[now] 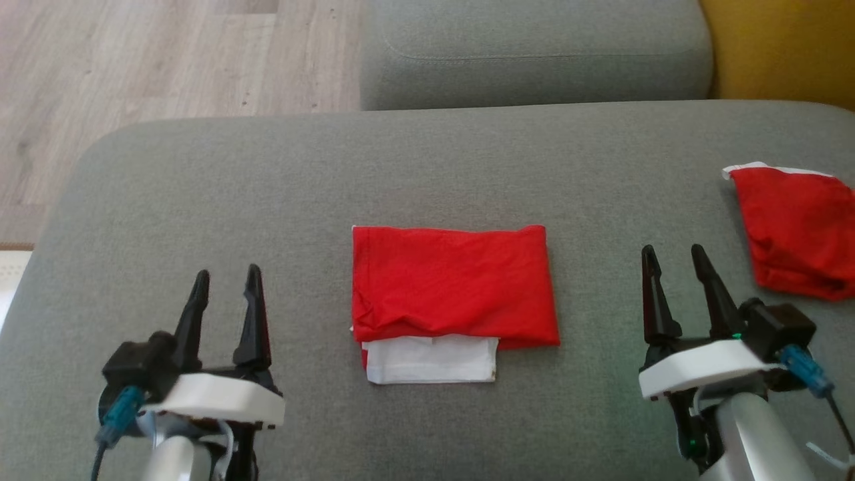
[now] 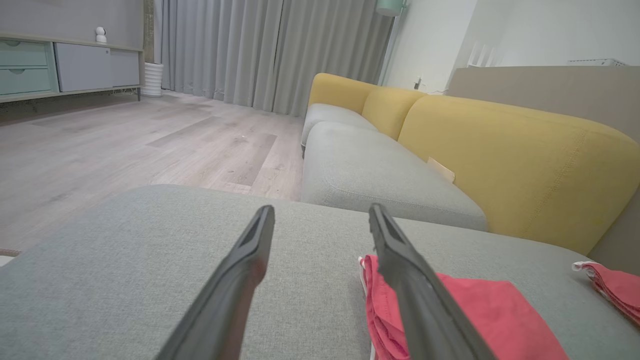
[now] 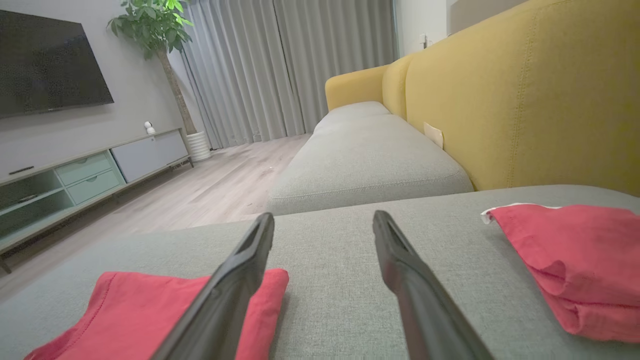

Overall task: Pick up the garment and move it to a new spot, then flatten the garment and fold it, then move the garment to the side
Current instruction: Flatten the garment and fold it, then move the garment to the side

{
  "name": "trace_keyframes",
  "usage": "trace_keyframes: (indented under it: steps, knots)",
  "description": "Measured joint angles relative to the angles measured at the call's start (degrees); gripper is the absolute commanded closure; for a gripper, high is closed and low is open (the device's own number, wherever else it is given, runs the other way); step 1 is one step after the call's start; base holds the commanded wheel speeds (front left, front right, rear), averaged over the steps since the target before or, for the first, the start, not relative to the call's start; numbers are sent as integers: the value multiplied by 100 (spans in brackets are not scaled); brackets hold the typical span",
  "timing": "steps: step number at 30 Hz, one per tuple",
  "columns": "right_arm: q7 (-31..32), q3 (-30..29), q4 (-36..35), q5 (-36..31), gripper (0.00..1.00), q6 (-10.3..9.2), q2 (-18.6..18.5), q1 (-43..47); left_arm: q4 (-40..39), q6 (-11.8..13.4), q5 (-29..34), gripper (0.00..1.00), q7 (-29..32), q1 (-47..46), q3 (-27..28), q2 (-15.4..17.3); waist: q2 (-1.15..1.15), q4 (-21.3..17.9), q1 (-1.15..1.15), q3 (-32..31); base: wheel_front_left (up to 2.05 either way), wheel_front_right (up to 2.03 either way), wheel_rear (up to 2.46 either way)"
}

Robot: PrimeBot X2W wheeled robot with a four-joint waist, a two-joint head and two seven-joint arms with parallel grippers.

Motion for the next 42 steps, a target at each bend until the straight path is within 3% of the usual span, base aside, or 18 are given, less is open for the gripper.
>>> trace_keyframes:
  steps: [13,20,34,42]
  knots:
    - [0,83,-160,296,0,0,13,155,21,-49,20,0,0,112,42,1,0,-64,0,63,0,0,0]
    - [2,154,170,234,0,0,13,97,14,-92,20,0,0,88,-36,1,0,40,0,217,0,0,0]
    - [375,428,1502,646,0,0,14,-665,29,-94,11,0,0,-188,-281,0,0,503,0,626,0,0,0]
    - [666,925,2183,1405,0,0,11,-1032,49,-94,10,0,0,-199,-345,0,0,636,0,705,0,0,0]
